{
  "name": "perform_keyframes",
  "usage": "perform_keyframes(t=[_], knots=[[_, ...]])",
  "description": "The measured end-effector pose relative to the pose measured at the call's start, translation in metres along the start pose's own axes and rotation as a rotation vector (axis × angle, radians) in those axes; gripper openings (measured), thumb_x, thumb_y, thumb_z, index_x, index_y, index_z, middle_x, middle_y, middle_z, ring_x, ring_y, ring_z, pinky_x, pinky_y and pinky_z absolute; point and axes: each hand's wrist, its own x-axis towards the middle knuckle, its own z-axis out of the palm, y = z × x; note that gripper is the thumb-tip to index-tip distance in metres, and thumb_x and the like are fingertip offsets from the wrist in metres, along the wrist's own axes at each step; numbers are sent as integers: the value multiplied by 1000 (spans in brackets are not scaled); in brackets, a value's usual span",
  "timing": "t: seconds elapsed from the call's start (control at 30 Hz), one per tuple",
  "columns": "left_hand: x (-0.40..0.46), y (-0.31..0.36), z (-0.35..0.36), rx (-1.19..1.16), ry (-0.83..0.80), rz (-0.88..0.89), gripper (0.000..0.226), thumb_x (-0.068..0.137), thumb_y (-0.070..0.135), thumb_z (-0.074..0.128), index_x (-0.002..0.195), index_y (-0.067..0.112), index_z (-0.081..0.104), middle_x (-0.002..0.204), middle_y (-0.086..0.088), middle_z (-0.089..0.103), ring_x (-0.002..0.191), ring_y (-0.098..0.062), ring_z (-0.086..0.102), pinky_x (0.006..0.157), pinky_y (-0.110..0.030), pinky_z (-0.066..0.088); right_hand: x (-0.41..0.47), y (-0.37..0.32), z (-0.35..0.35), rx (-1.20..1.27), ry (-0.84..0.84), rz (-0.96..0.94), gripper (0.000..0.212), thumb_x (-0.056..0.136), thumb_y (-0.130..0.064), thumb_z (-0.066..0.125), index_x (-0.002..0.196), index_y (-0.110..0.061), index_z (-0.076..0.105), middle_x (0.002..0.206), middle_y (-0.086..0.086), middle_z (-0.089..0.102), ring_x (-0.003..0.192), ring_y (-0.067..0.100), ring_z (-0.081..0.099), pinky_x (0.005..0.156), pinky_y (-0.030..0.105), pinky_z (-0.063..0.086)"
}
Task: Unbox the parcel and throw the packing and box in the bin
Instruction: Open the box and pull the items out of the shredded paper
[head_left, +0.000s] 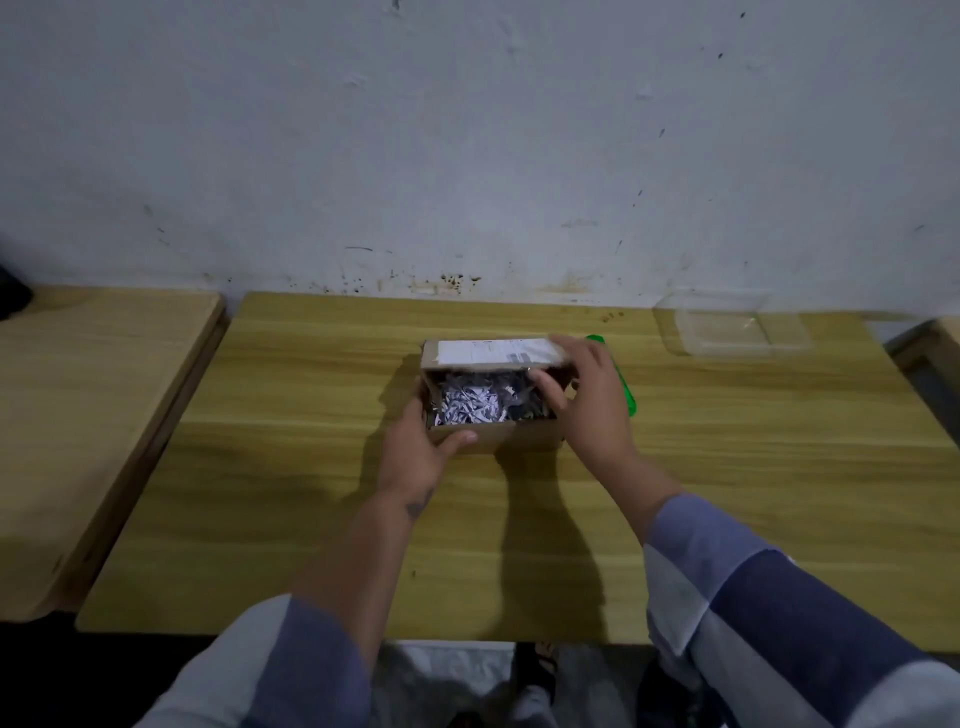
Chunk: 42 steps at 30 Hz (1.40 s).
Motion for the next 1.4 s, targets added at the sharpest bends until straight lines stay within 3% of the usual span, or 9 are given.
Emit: perform_keyframes(t=[0.13, 0.27, 0.37, 0.5, 0.63, 0.83, 1.07, 1.3, 1.4], knots=[[1, -3, -3, -3, -18, 21, 78, 72, 31, 81, 138, 21, 42, 121, 8, 62, 104, -5, 53, 86, -22, 42, 26, -18, 2, 239, 118, 146, 48, 83, -33, 69, 119, -22, 40, 114, -1, 55, 94, 25, 63, 78, 45, 54], [5, 0, -10, 34, -61, 21, 77, 77, 62, 63, 140, 25, 37, 134, 6, 56, 119, -14, 55, 101, -40, 46, 46, -31, 4, 274, 156, 120, 34, 88, -23, 61, 112, -20, 38, 103, 2, 60, 82, 22, 63, 68, 40, 52], [17, 8, -15, 119, -2, 9, 74, 87, 61, 51, 145, 21, 29, 141, 1, 49, 126, -21, 50, 102, -41, 45, 59, -34, 6, 270, 158, 169, 30, 87, -15, 49, 115, -24, 42, 98, 2, 61, 77, 25, 62, 68, 46, 53], [36, 24, -14, 131, 60, -11, 54, 96, 40, 48, 144, 19, 31, 121, -1, 64, 78, 2, 57, 62, -18, 45, 69, -29, 5, 151, 168, 122, 49, 91, -8, 42, 137, -23, 43, 125, 6, 51, 91, 20, 55, 82, 33, 48], [49, 43, -12, 346, 123, 17, 46, 99, 46, 35, 138, 21, 35, 89, 3, 65, 62, -9, 57, 46, -26, 41, 67, -21, 2, 66, 94, 70, 74, 88, 5, 43, 150, -29, 21, 120, 10, 47, 83, 21, 52, 71, 26, 40], [72, 59, -20, 496, 253, -36, 37, 101, 40, 31, 103, 10, 54, 77, -1, 57, 59, -13, 51, 44, -24, 29, 82, -3, -2, 171, 185, 119, 61, 90, 2, 50, 141, -27, 31, 62, -3, 50, 51, 15, 48, 48, 29, 35], [112, 64, -21, 342, 384, -58, 56, 97, 26, 51, 145, 28, 22, 81, 1, 59, 55, -7, 47, 42, -24, 33, 109, 7, 9, 215, 86, 248, 80, 87, 2, 55, 148, -33, 16, 81, 3, 58, 69, 25, 60, 63, 39, 52], [123, 55, -16, 404, 339, -23, 76, 93, 23, 57, 150, 29, 8, 121, -10, 60, 98, -28, 59, 74, -40, 48, 112, 22, 20, 292, 52, 415, 74, 84, -2, 65, 145, -24, 28, 127, 14, 57, 112, 32, 60, 89, 49, 55], [115, 53, -15, 476, 391, 68, 92, 87, 25, 65, 152, 19, -1, 152, -11, 30, 138, -30, 31, 109, -47, 35, 109, 21, 13, 16, 44, 349, 81, 83, -16, 69, 149, -21, 22, 143, 12, 40, 128, 31, 44, 102, 44, 44]])
